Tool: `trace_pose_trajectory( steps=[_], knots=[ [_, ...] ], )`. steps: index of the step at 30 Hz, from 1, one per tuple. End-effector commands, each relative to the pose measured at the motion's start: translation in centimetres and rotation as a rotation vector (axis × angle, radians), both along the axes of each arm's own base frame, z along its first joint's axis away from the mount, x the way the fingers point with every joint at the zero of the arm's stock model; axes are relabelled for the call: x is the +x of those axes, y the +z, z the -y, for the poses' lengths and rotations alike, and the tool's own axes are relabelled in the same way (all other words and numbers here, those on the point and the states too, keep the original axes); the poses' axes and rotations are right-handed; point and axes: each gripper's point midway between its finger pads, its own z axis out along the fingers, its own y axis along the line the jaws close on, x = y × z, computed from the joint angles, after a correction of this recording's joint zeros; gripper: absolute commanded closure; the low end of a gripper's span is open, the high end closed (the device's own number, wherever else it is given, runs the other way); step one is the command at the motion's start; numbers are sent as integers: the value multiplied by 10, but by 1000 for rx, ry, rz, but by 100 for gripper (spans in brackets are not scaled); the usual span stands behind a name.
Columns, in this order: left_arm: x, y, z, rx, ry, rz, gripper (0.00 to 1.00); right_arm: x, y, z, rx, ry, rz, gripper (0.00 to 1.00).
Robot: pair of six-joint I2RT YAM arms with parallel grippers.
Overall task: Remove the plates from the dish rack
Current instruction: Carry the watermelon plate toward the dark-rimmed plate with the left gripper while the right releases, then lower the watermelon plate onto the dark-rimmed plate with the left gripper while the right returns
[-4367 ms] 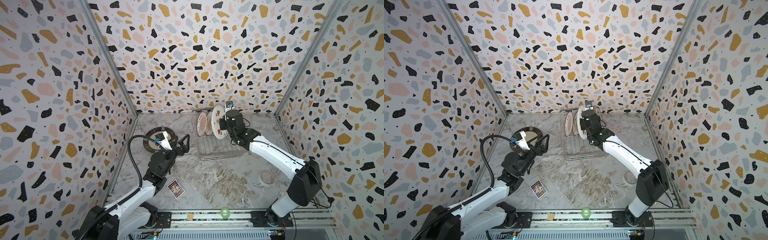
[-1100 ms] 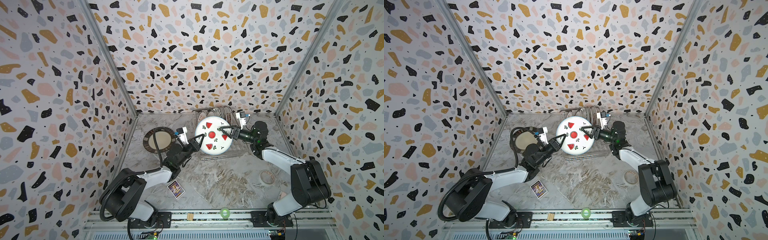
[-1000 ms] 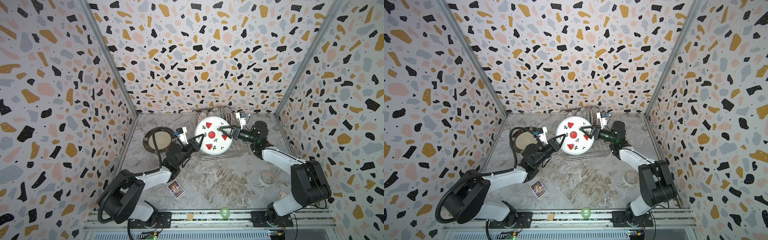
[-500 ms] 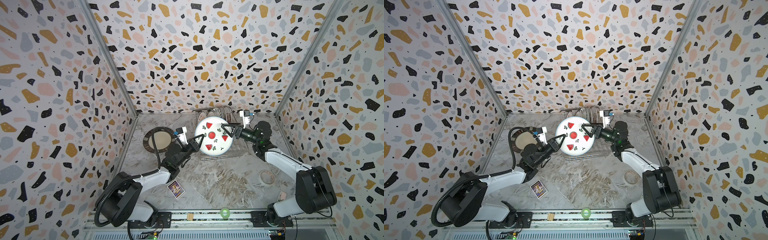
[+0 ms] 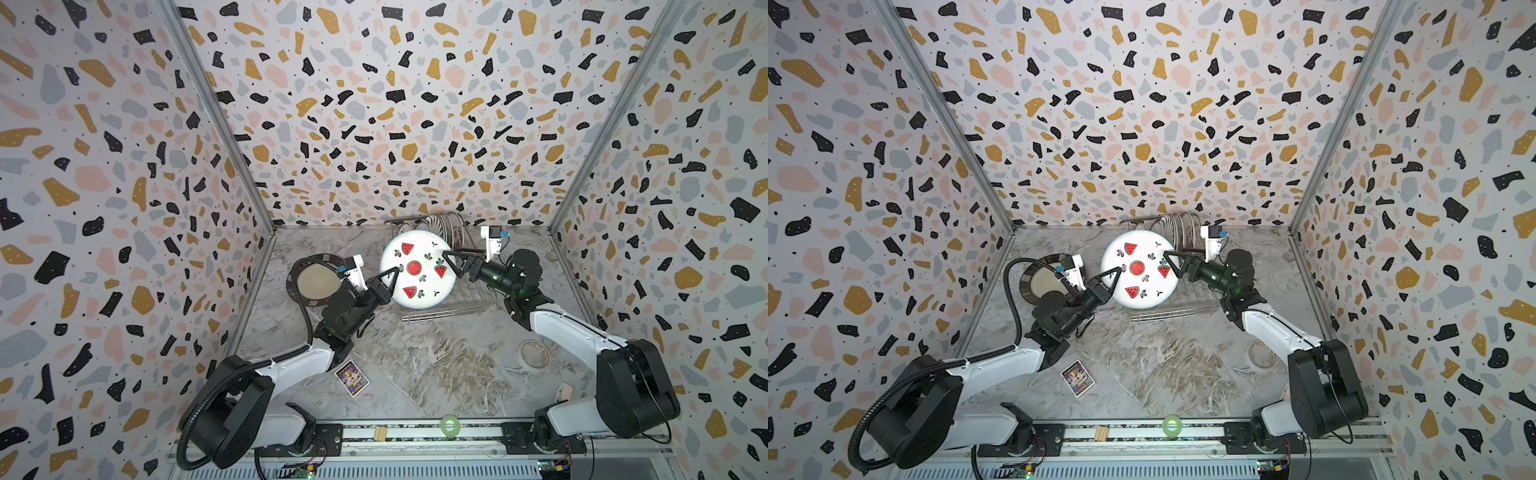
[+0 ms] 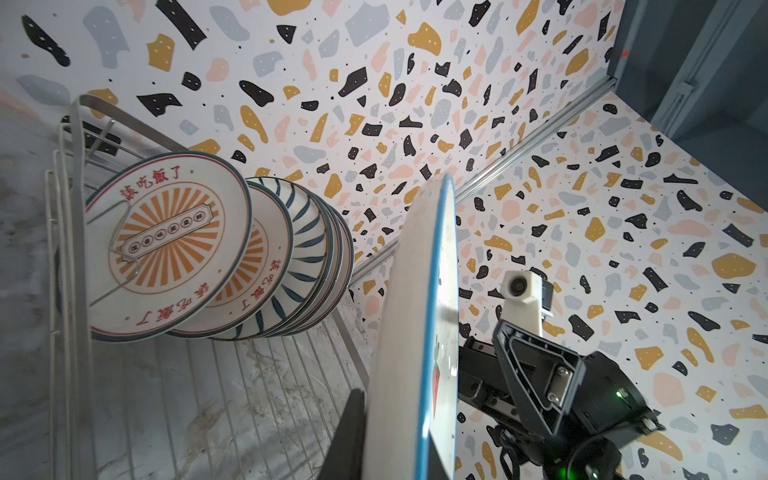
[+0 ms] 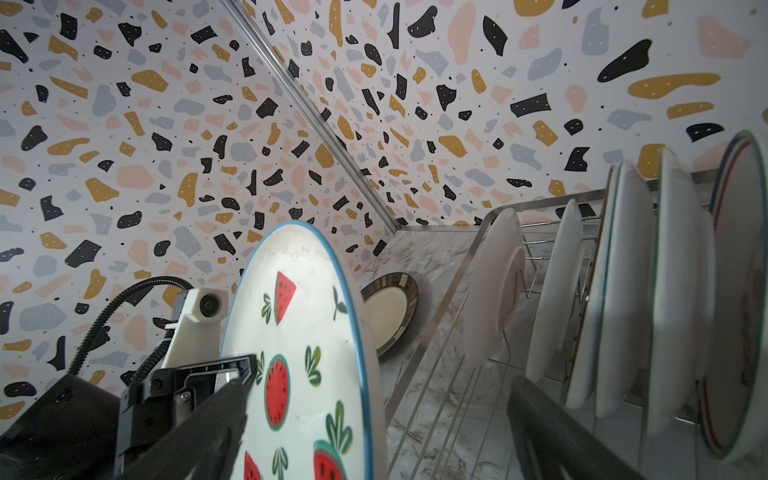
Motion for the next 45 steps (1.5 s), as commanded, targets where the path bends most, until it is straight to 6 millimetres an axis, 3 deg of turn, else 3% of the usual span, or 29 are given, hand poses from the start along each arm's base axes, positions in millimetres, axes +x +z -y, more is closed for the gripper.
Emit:
trace_pose_trajectory(
  steps=[1,5,10,15,20,31,45],
  knots=[
    [-4,52,-29,-130,90,152,100,-2,28,12,-19,-143,121,1],
    [1,46,-48,-164,141,125,100,-6,31,12,-41,-209,171,1],
    [1,33,-80,-227,235,90,100,-13,35,-5,-96,-253,211,1],
    [-1,15,-109,-265,346,34,100,-29,36,-39,-177,-188,285,1],
    [-3,-2,-139,-302,452,-13,100,-33,30,-67,-203,-94,241,1],
    [-35,-39,-215,-397,748,-91,100,-45,9,-132,-331,28,257,1],
    [-32,-54,-256,-441,852,-120,100,-39,-8,-174,-355,82,269,1]
  ],
)
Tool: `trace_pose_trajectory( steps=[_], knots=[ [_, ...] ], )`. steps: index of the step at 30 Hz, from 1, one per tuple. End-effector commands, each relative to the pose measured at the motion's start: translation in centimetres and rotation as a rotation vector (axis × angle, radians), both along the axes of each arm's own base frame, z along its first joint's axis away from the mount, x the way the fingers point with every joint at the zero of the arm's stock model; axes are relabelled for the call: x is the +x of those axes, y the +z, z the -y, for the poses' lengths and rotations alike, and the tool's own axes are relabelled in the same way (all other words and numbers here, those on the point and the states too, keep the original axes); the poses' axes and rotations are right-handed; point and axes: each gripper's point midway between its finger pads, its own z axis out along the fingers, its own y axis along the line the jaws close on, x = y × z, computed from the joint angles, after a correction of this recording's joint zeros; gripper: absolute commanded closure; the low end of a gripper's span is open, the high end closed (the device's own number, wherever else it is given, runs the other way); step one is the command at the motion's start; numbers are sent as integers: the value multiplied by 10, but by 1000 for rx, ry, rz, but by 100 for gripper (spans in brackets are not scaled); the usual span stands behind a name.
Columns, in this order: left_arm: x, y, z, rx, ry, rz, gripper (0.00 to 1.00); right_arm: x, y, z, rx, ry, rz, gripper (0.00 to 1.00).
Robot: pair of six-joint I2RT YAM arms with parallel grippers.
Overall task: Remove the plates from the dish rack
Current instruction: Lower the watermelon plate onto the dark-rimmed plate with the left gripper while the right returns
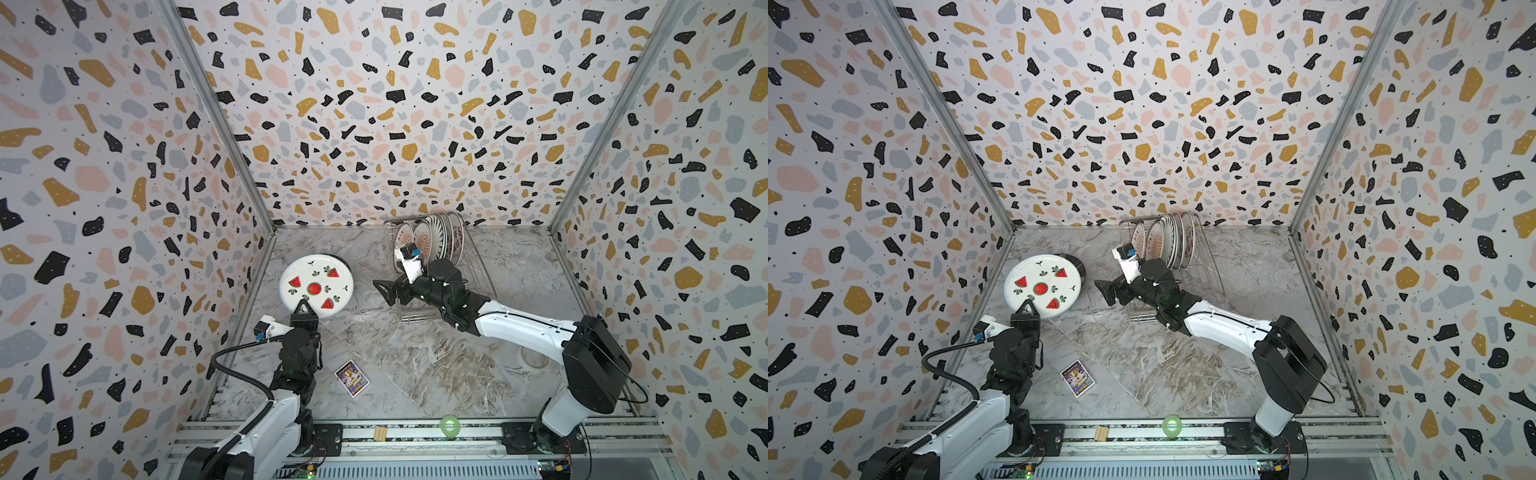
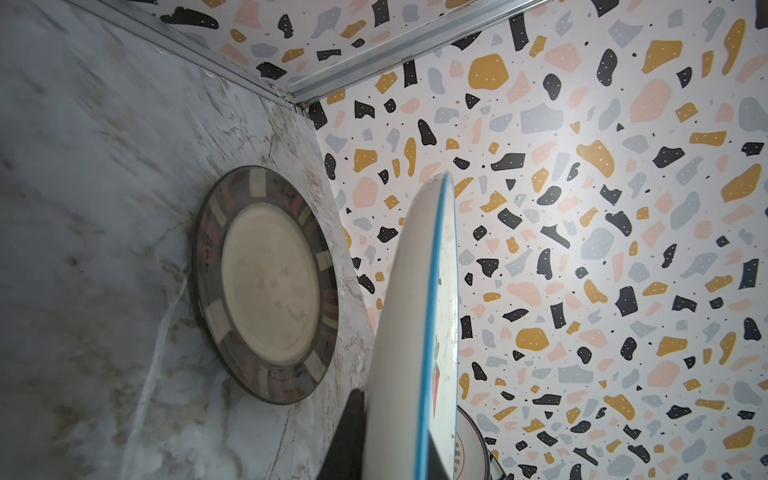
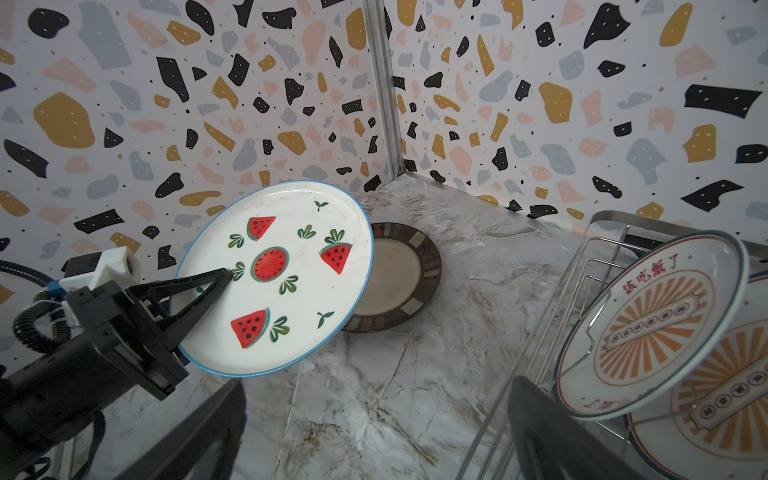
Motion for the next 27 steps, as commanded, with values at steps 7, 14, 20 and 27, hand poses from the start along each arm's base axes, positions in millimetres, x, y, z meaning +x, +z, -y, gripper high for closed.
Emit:
trace_pose_trajectory(
  steps=[7,14,20,27],
  knots=[
    [15,44,-15,-40,43,169,100,3,14,-30,20,104,51,1],
    [30,29,-24,-41,72,111,100,20,-7,-50,-37,113,33,1],
    [45,31,-27,16,88,60,100,30,-15,-58,-60,103,48,1],
    [63,19,-29,5,96,32,100,36,-24,-67,-83,114,51,1]
  ],
)
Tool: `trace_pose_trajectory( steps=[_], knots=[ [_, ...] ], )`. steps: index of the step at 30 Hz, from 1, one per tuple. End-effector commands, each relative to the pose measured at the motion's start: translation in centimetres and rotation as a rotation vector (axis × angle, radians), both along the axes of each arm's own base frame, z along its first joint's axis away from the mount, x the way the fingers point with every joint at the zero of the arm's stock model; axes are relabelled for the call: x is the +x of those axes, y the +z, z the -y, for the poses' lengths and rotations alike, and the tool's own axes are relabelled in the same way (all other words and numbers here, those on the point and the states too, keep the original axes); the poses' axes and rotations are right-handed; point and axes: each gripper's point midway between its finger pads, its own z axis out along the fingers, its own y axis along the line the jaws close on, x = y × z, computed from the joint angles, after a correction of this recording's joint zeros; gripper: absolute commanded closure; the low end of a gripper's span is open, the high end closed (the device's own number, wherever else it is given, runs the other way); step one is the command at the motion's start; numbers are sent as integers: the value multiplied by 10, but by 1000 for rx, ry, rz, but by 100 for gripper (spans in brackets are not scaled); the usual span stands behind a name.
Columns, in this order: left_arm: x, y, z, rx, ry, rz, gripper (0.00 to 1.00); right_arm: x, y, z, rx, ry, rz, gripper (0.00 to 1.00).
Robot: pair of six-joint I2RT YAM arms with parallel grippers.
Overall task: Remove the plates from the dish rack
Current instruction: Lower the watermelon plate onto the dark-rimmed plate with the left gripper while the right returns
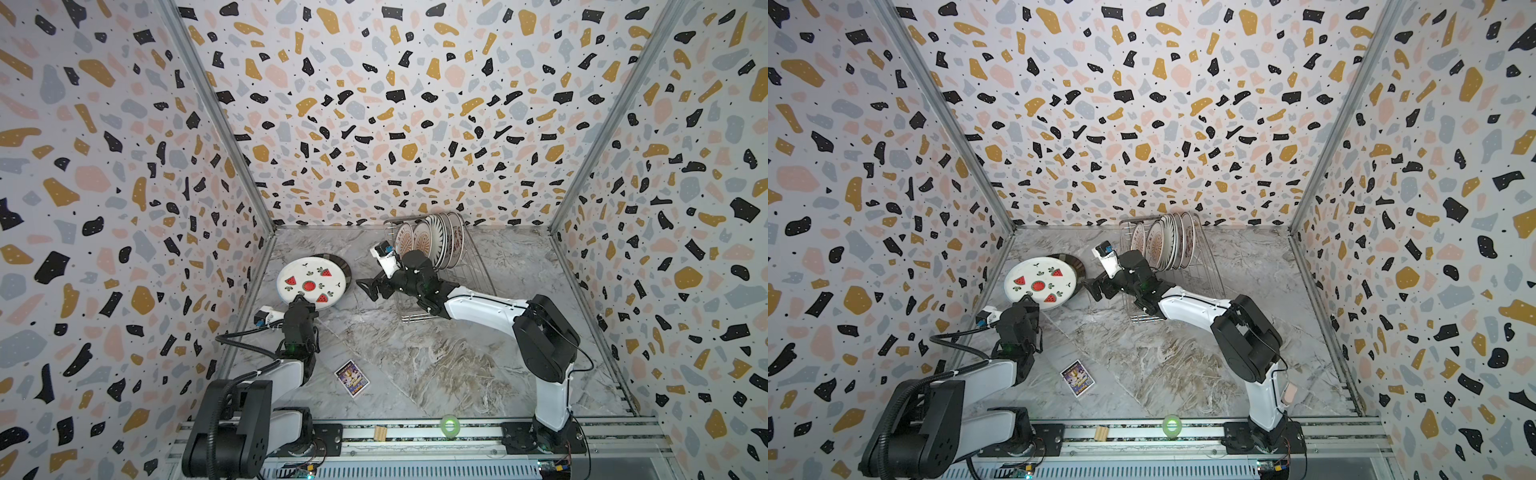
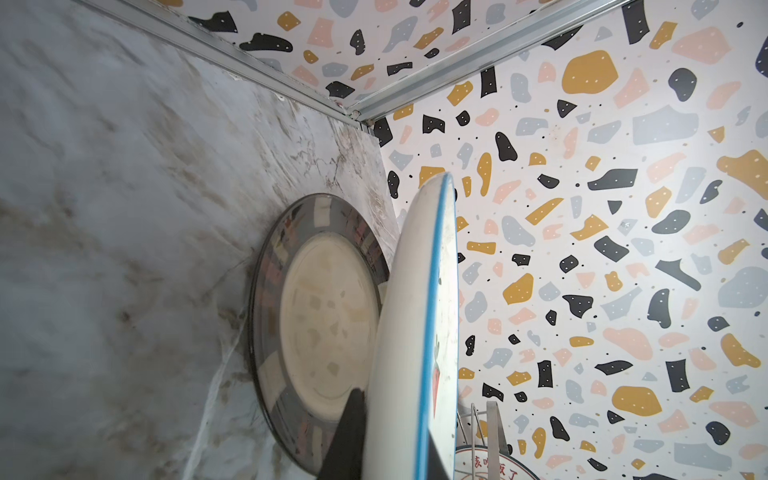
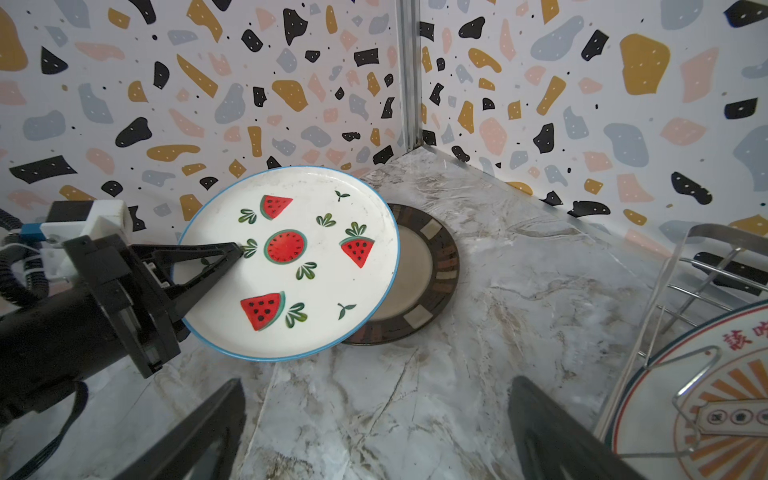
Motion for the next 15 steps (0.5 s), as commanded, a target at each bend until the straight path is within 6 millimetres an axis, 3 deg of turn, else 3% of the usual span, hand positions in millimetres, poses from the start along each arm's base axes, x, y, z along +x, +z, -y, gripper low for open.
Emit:
trace_pose_trajectory(
  steps=[1,15],
  knots=[
    [22,54,-4,-5,19,204,100,2,17,-6,5,15,45,1],
    [59,22,-11,-11,40,123,100,12,5,-10,-29,14,88,0]
  ],
)
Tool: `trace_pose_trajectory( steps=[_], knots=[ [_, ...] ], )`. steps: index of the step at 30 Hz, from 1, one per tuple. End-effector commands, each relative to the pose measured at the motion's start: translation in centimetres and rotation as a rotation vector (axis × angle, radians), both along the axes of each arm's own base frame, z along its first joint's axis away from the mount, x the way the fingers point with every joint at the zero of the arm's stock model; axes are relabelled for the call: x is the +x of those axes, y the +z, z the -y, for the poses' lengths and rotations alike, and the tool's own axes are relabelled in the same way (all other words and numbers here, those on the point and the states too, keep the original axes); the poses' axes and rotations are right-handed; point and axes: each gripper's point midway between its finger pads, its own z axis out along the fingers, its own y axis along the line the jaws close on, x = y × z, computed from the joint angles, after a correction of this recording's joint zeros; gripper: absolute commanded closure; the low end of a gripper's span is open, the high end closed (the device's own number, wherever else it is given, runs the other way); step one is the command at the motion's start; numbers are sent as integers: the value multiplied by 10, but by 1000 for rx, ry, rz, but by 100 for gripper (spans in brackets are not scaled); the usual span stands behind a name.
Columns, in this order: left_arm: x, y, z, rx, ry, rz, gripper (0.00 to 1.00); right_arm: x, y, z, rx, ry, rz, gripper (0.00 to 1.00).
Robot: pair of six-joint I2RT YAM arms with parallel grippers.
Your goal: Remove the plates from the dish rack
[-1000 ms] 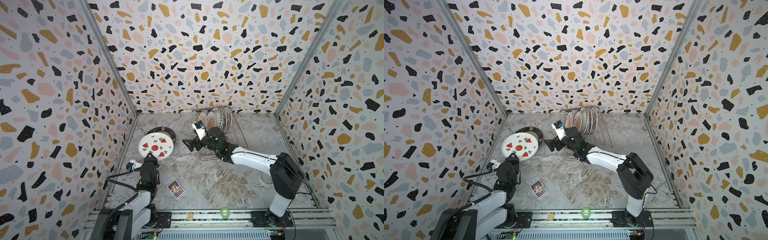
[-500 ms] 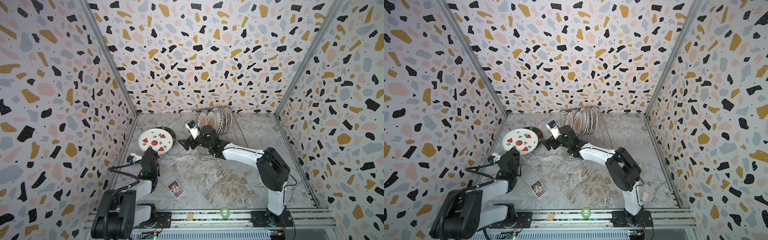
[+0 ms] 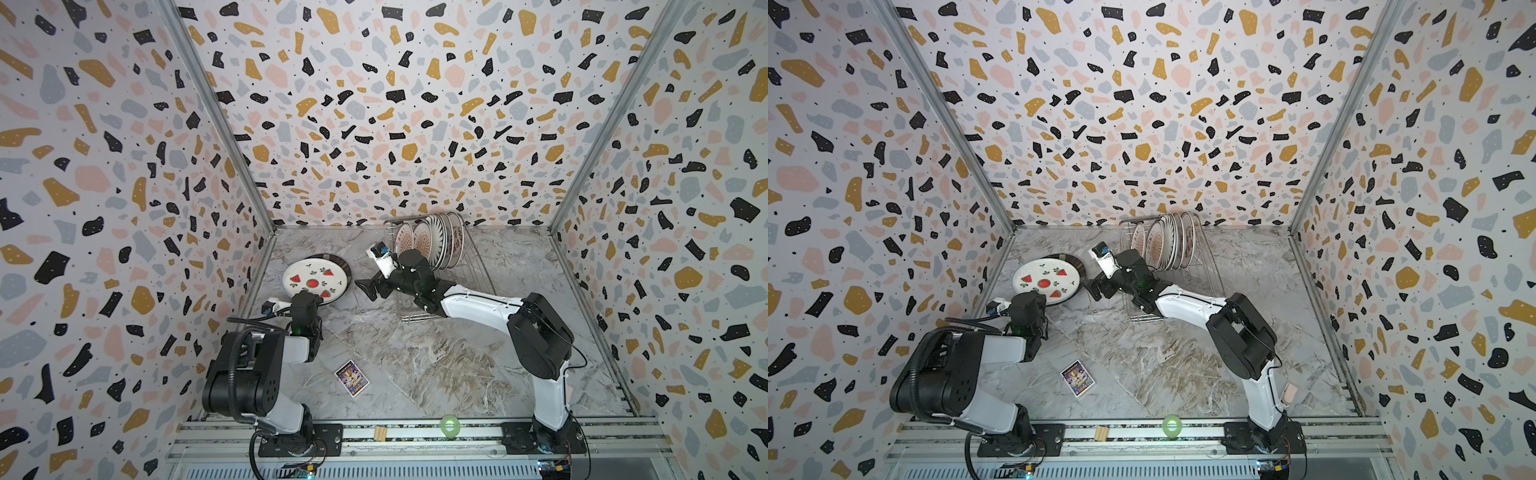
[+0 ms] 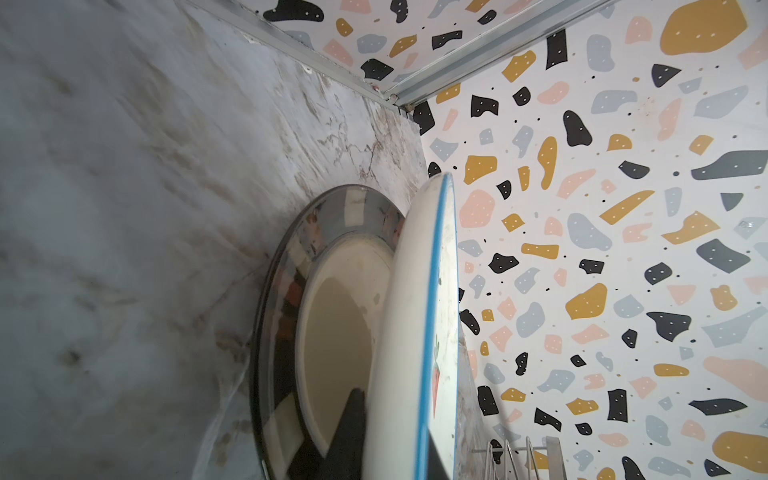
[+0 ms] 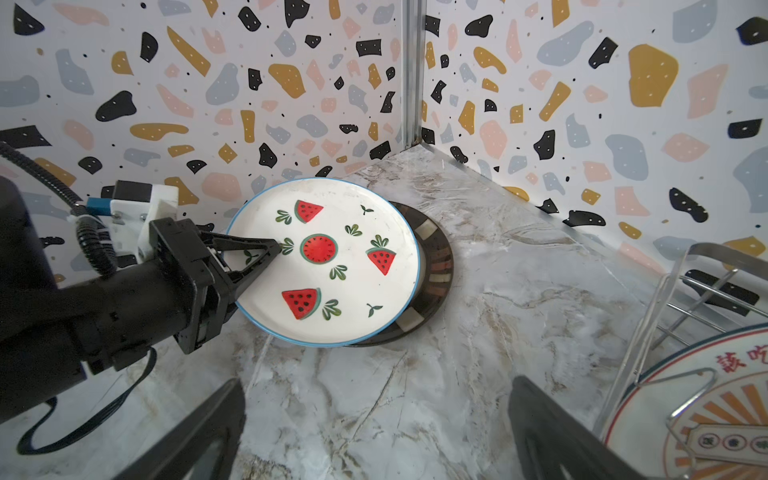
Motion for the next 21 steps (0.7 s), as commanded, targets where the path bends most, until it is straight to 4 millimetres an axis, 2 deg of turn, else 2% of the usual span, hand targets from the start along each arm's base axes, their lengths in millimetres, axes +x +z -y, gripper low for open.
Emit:
trace_pose_trajectory(
  steps=[1,7,16,21],
  knots=[
    [22,59,-5,-12,17,239,100,6,14,-4,13,4,46,1],
    [31,48,-5,-5,6,190,100,4,13,-6,11,21,48,0],
    [33,36,-8,12,17,135,100,4,9,-5,4,17,32,1],
    [28,27,-12,14,40,103,95,4,10,-4,5,9,32,1]
  ],
)
